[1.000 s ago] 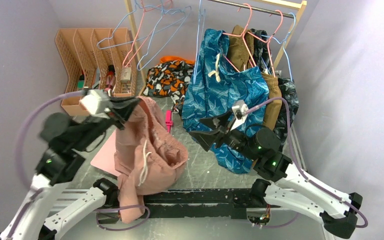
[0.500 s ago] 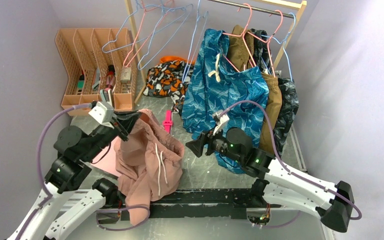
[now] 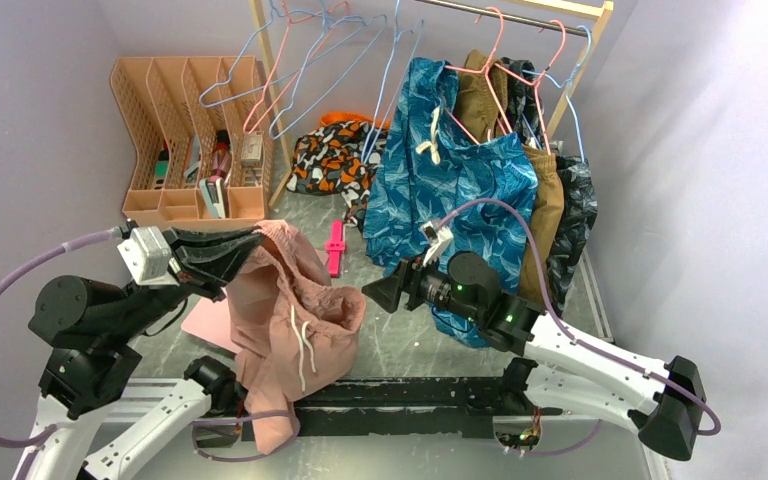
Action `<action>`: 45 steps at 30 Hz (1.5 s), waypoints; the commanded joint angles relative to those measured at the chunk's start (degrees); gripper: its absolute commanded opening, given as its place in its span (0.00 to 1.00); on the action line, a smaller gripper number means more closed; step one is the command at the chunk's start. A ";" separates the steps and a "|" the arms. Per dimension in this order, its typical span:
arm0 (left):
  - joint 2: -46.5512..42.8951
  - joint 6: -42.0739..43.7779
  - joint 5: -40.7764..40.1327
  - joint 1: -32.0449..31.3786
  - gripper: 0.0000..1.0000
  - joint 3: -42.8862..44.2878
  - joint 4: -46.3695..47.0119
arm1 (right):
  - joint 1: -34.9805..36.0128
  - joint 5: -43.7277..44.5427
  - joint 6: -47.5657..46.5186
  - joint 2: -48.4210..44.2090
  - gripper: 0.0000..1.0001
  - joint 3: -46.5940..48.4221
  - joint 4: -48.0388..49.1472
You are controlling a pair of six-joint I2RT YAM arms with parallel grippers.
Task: Place the shorts on the hanger
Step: Adjust the shorts at the center of the board.
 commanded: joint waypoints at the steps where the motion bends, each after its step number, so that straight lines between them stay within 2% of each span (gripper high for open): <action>1: -0.26 0.14 1.63 -0.05 0.07 0.52 0.33 | -0.06 -4.31 3.50 -0.44 0.74 -0.55 4.44; 7: 0.40 0.18 1.44 -0.04 0.07 0.80 -0.19 | 0.08 -7.28 3.30 1.69 0.74 1.26 7.53; 14: 0.53 0.56 0.59 -0.05 0.07 1.30 -0.85 | 0.63 -7.08 2.41 1.23 0.75 0.74 6.30; 19: 0.12 0.49 0.28 -0.03 0.07 1.17 -0.55 | 0.63 -9.44 1.35 3.78 0.69 1.02 4.71; 23: 0.40 0.38 0.62 -0.04 0.07 1.46 -0.70 | 0.91 -12.23 2.23 7.38 0.56 1.43 6.83; 24: 0.42 0.33 0.60 0.00 0.07 1.54 -0.71 | 1.05 -11.94 2.39 7.81 0.50 1.68 7.13; 27: 0.42 0.07 0.41 -0.03 0.07 1.84 -0.94 | 1.20 -10.02 1.08 8.16 0.23 3.64 5.90; 29: 0.42 -0.04 -0.53 -0.02 0.07 2.36 -0.76 | 1.20 -6.09 -2.34 6.67 0.01 7.41 1.18; 32: 1.90 0.38 -4.04 -0.05 0.07 6.28 -0.42 | 1.16 4.12 -11.59 4.74 0.00 19.79 -10.37; 35: 6.60 2.03 -7.79 -0.05 0.07 16.64 -0.86 | 1.16 13.69 -21.46 6.12 0.00 40.50 -20.74; 38: 11.41 1.44 -10.81 0.02 0.07 25.39 -0.03 | 1.16 17.37 -26.76 8.65 0.00 54.76 -25.87; 41: 10.21 -1.85 -14.43 -0.04 0.07 22.93 3.70 | 1.18 18.63 -25.79 8.62 0.00 57.50 -26.64; 45: 3.86 -6.62 -24.01 0.00 0.07 9.73 4.42 | 1.16 25.00 -20.63 7.02 0.00 51.29 -31.34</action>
